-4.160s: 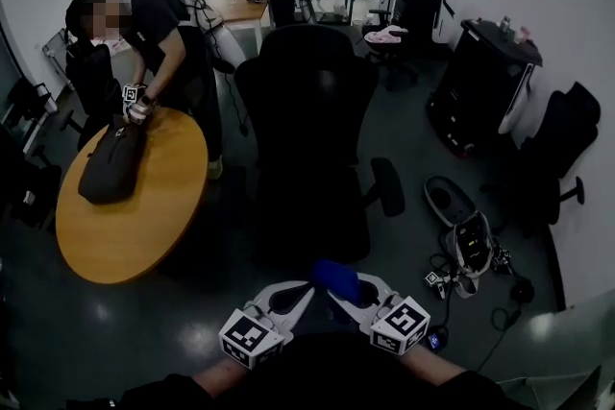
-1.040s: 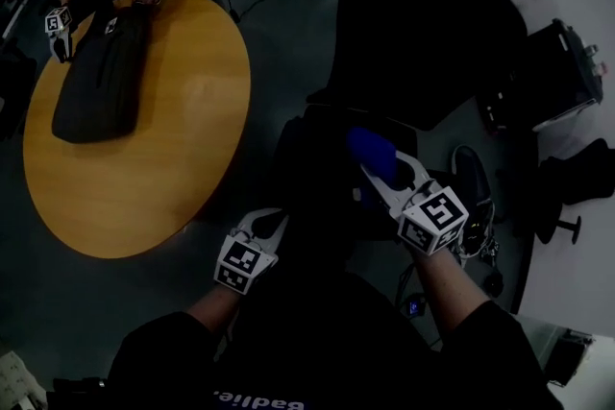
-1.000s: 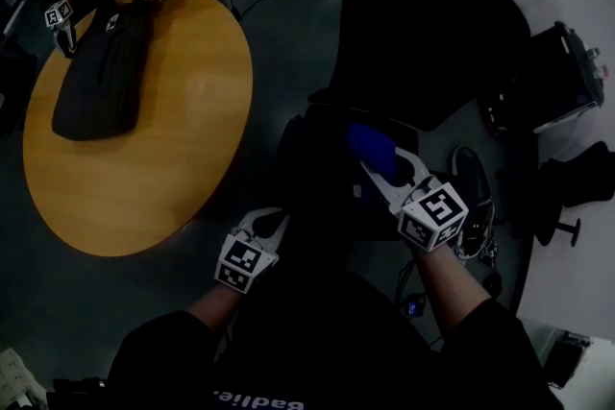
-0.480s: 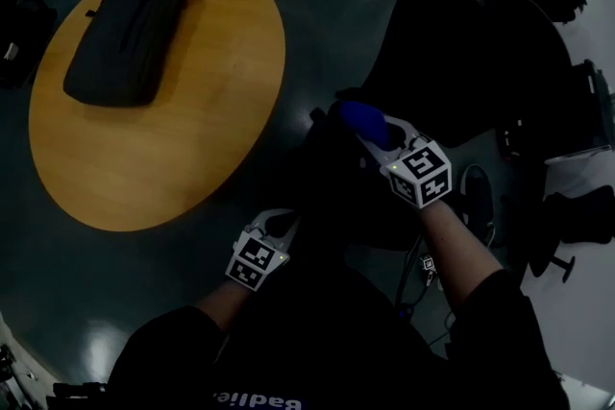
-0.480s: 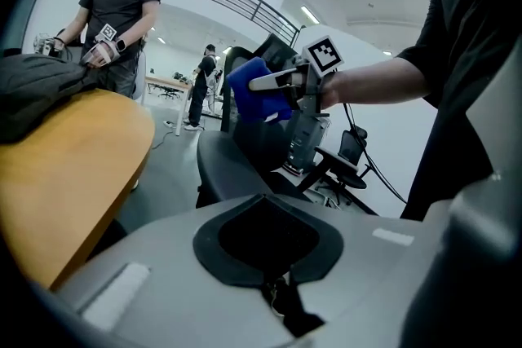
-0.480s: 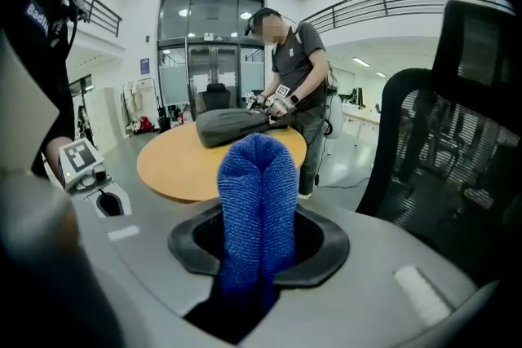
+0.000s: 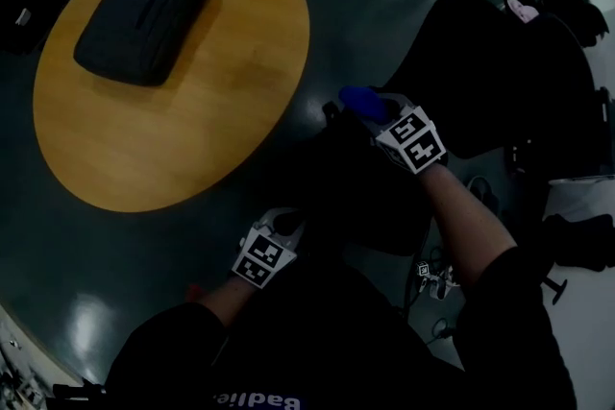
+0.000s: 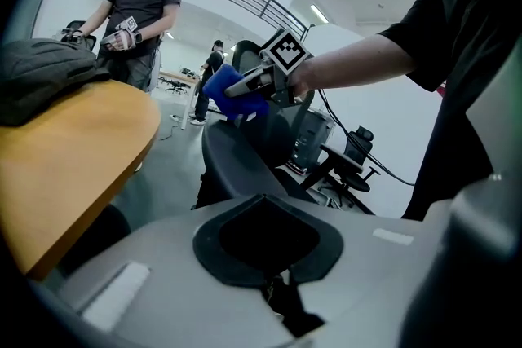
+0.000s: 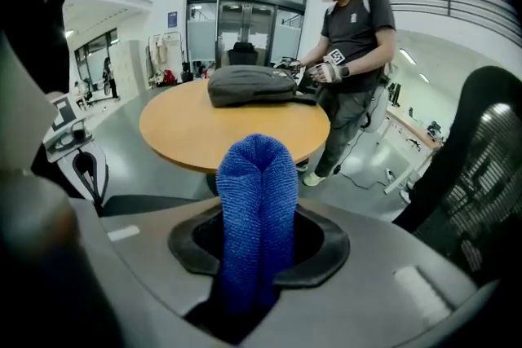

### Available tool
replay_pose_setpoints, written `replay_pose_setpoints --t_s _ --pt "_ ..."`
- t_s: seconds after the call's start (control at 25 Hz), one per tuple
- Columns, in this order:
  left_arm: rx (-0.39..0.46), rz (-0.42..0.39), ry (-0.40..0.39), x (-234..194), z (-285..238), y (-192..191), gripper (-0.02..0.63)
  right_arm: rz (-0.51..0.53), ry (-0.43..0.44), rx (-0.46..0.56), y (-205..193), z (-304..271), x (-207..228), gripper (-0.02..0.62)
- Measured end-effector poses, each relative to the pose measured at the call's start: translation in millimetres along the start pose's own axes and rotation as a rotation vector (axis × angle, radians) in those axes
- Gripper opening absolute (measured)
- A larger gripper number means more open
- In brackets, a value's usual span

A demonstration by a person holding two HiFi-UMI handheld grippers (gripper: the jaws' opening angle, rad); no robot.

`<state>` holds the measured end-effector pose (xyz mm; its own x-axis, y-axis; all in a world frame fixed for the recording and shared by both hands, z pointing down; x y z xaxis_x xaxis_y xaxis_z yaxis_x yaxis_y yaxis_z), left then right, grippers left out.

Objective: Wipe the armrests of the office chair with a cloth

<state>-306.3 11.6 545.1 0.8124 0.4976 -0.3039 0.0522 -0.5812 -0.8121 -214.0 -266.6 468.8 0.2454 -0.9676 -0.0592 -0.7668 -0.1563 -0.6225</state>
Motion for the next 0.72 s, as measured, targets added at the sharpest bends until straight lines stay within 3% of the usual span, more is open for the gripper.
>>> replay_pose_setpoints --t_s 0.44,0.72 --pt "0.024 0.032 0.016 -0.4 -3.1 -8.7 0.017 0.294 0.079 -0.235 4.5 -65.0 -24.3 0.130" --pt "0.031 0.054 0.022 0.0 -1.0 -9.4 0.017 0.320 0.077 -0.243 7.6 -64.8 -33.7 0.127"
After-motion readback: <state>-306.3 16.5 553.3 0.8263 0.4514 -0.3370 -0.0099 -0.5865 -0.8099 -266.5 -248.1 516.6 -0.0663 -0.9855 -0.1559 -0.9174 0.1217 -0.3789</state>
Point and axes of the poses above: the fingertips, and each gripper's own axes: z backward along the fingers, x to its right, y out of its top, the point moved 9 cm from there along z, backward along the fingers, and after that the axes turned 5 degrees about -z, right-handed, at the moved point
